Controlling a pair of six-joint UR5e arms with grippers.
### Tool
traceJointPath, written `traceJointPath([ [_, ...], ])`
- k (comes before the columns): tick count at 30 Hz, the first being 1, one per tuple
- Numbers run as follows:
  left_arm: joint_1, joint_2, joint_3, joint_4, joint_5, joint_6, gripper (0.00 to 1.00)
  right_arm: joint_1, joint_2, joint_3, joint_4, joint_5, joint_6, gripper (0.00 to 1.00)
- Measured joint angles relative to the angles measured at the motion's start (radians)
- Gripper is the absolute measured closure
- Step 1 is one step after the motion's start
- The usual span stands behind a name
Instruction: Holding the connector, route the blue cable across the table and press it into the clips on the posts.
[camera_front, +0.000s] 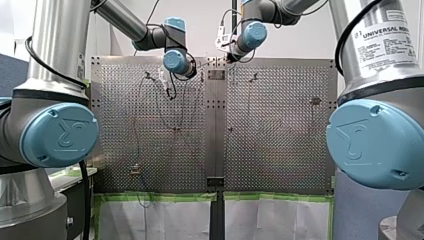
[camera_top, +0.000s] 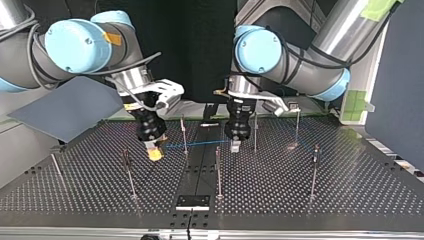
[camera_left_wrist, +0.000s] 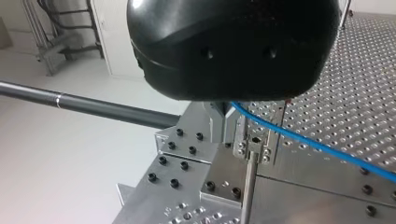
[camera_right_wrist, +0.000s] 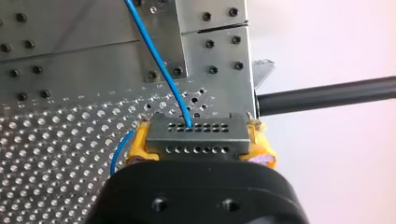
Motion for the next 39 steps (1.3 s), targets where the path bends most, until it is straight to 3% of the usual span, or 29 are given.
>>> traceJointPath([
  [11,0.017,-0.043,0.000,0.005,0.031,-0.001,0.98,-0.005,0.047,0.000,-0.001,-0.011,0.002,1.00],
  [23,0.066,-0.082,0.056,0.015,0.087,0.001,0.98,-0.024,0.082,0.000,-0.007,-0.056,0.006,1.00],
  [39,0.116,-0.186,0.125,0.029,0.142,-0.004,0.98,-0.079,0.101,-0.007,-0.017,-0.129,0.014,1.00],
])
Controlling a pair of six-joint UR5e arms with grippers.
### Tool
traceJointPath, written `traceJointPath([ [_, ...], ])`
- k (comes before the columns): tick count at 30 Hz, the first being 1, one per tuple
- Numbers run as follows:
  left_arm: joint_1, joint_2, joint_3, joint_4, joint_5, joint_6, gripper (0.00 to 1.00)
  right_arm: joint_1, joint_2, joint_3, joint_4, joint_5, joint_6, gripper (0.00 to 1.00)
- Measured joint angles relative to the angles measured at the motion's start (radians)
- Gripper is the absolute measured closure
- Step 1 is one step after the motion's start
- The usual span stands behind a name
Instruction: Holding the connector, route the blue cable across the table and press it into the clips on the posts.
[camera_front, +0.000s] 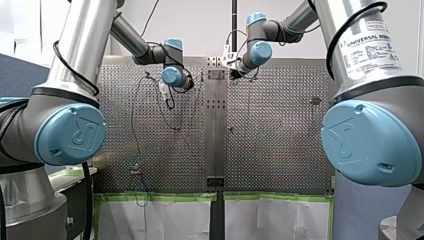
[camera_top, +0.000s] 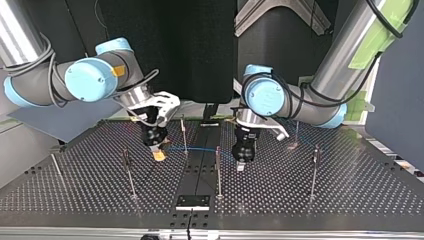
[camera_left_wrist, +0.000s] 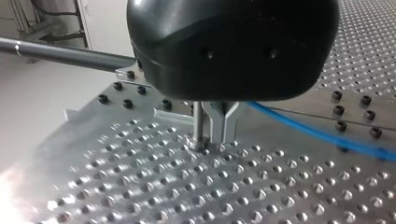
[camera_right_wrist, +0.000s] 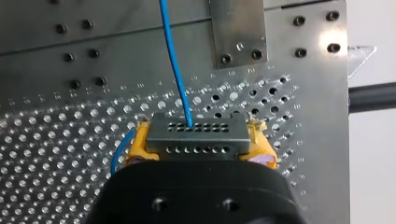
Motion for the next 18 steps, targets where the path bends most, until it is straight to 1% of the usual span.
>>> traceJointPath([
  [4,0.007,-0.025,0.034,0.000,0.008,-0.005,0.98,-0.014,0.002,-0.001,-0.001,-0.008,0.001,1.00],
  [7,0.019,-0.030,0.051,-0.001,0.015,-0.012,0.98,-0.024,0.007,-0.004,-0.003,-0.014,0.001,1.00],
  [11,0.031,-0.032,0.058,-0.014,0.018,-0.015,0.98,-0.035,0.013,-0.006,-0.005,-0.021,0.001,1.00],
  [12,0.033,-0.031,0.058,-0.019,0.017,-0.015,0.91,-0.037,0.014,-0.007,-0.005,-0.022,0.001,1.00],
  [13,0.034,-0.031,0.058,-0.027,0.014,-0.014,0.91,-0.038,0.014,-0.007,-0.005,-0.022,0.000,1.00],
  [14,0.034,-0.031,0.058,-0.035,0.010,-0.013,0.75,-0.040,0.014,-0.007,-0.004,-0.023,0.000,1.00],
  [15,0.034,-0.031,0.058,-0.042,0.005,-0.012,0.55,-0.042,0.014,-0.007,-0.004,-0.024,-0.001,1.00],
  [16,0.033,-0.031,0.058,-0.052,0.000,-0.011,0.55,-0.043,0.014,-0.007,-0.004,-0.024,-0.002,1.00],
  [17,0.032,-0.031,0.058,-0.059,-0.003,-0.010,0.38,-0.044,0.014,-0.007,-0.004,-0.024,-0.002,1.00],
  [18,0.031,-0.031,0.058,-0.067,-0.006,-0.008,0.25,-0.045,0.013,-0.007,-0.004,-0.024,-0.003,1.00],
])
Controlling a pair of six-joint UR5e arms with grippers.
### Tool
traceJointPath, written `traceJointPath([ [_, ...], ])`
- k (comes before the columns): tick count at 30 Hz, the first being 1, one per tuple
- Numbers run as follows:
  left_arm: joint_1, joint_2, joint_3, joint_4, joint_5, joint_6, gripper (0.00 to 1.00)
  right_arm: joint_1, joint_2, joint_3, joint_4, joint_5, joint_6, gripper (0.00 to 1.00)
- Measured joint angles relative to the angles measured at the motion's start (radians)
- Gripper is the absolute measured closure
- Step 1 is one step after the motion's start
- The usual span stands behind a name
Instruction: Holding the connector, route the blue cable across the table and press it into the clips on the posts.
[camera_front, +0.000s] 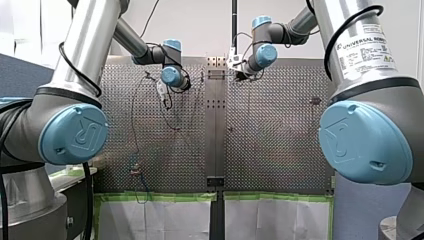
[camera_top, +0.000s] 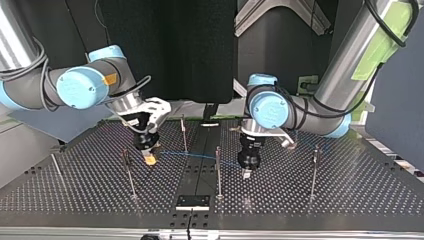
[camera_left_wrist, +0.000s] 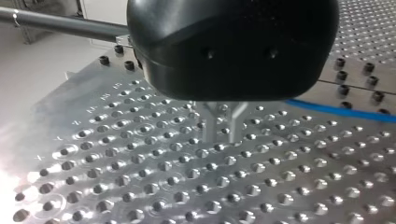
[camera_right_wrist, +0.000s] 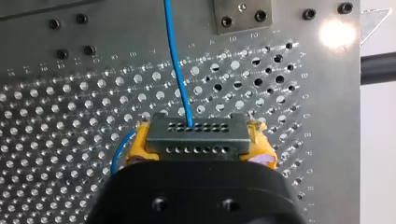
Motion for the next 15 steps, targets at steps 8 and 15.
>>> traceJointPath([
  [8,-0.024,0.013,-0.009,-0.072,-0.040,0.045,0.00,-0.003,-0.003,0.000,0.001,0.000,-0.003,1.00],
  [15,-0.039,0.070,-0.067,-0.083,-0.013,0.017,0.00,-0.008,-0.008,0.000,0.003,0.002,-0.004,1.00],
])
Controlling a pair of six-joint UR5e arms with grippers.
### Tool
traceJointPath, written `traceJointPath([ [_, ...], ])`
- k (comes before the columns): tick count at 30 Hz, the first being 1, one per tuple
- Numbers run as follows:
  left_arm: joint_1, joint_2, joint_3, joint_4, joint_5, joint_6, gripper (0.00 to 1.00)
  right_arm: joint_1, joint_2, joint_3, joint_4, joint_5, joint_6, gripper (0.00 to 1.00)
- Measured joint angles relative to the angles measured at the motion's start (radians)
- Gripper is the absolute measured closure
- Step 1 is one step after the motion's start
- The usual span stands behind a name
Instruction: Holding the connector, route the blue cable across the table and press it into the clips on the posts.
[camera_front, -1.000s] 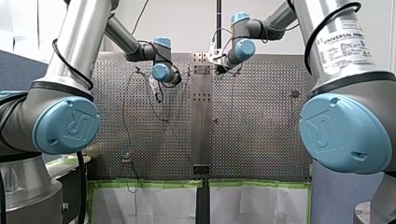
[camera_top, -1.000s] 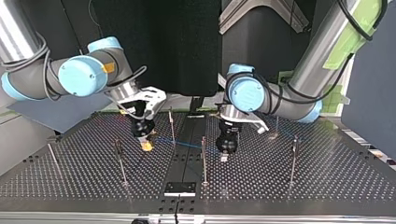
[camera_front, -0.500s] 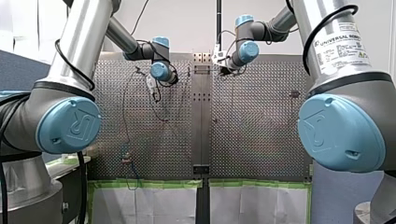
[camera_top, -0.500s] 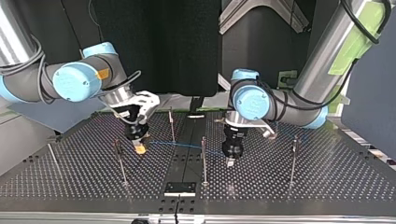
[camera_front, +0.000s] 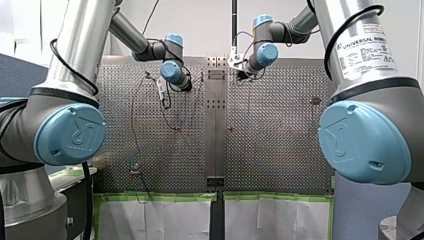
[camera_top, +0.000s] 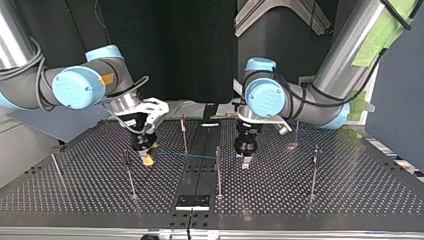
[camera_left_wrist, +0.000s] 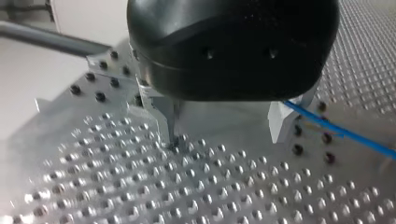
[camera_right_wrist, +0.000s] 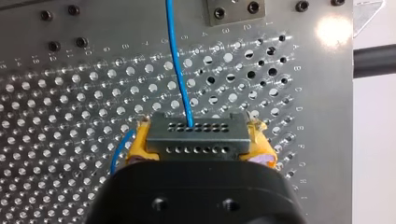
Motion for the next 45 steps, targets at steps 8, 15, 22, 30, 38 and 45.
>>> traceJointPath([
  [8,-0.018,0.067,-0.067,0.029,0.063,-0.026,0.00,-0.005,-0.006,0.000,0.002,0.000,0.000,1.00],
  [15,-0.034,0.128,-0.128,0.011,0.075,-0.026,0.00,-0.010,-0.008,0.000,0.004,0.001,0.000,1.00],
  [22,-0.054,0.188,-0.182,-0.004,0.100,-0.014,0.00,-0.014,-0.010,0.000,0.004,0.001,0.000,1.00],
  [30,-0.098,0.249,-0.167,-0.011,0.115,-0.002,0.00,-0.018,-0.012,0.000,0.004,0.003,0.000,1.00],
  [38,-0.163,0.220,-0.104,-0.034,0.060,-0.002,0.00,-0.022,-0.014,0.000,0.005,0.003,0.000,1.00],
  [45,-0.223,0.161,-0.044,-0.042,0.000,0.012,0.00,-0.022,-0.028,0.000,0.006,0.003,0.000,1.00],
])
